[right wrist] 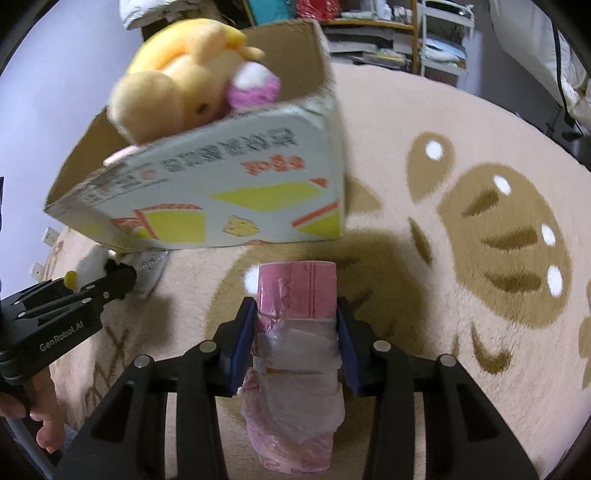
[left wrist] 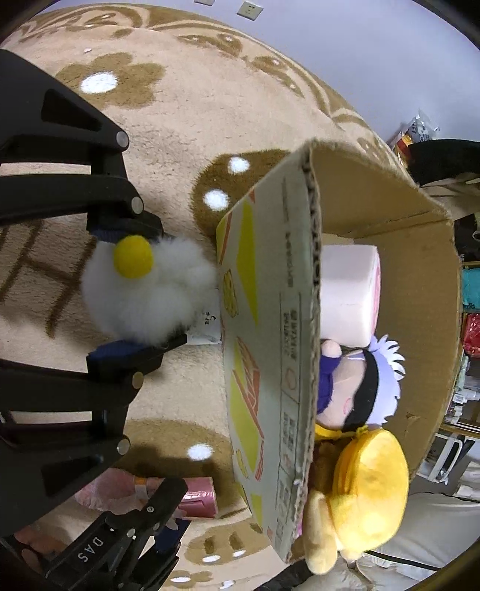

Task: Organize soft objects
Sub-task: 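Lift chick with left tool while right tool lifts pink package over the box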

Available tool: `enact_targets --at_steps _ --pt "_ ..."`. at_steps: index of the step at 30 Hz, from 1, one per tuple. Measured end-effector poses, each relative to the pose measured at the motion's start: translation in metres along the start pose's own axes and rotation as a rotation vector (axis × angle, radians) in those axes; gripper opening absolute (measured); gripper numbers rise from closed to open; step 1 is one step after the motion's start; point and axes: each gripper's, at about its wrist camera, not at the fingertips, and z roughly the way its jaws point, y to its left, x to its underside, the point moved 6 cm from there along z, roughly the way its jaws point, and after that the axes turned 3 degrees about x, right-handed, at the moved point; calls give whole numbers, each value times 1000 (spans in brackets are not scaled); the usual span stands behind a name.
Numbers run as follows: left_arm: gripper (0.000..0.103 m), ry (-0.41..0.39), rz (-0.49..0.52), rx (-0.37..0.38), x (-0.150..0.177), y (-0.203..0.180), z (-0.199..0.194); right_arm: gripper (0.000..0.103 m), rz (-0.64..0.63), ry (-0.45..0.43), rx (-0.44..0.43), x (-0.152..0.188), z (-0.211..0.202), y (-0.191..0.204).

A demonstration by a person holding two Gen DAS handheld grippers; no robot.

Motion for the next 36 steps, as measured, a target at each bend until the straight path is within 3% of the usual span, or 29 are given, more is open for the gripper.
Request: enact_targets --at_steps 11,13,15,18,27,36 --pt "40 -74 -8 -13 16 -4 -39 42 3 -168 8 -13 -46 -4" --pt "40 -83 -3 -19 20 -4 -46 38 2 -201 7 -13 -57 5" --pt "40 -96 7 -30 11 -7 -47 21 10 -231 -7 -14 -67 7" --pt "40 -128 21 -40 8 -10 -59 18 11 -277 -38 -18 -80 12" --pt "40 -264 36 -83 -5 -7 -99 18 0 -389 -114 -26 -121 34" --pt "40 -409 49 -93 -27 -7 -139 18 -7 -557 -183 -63 -175 45"
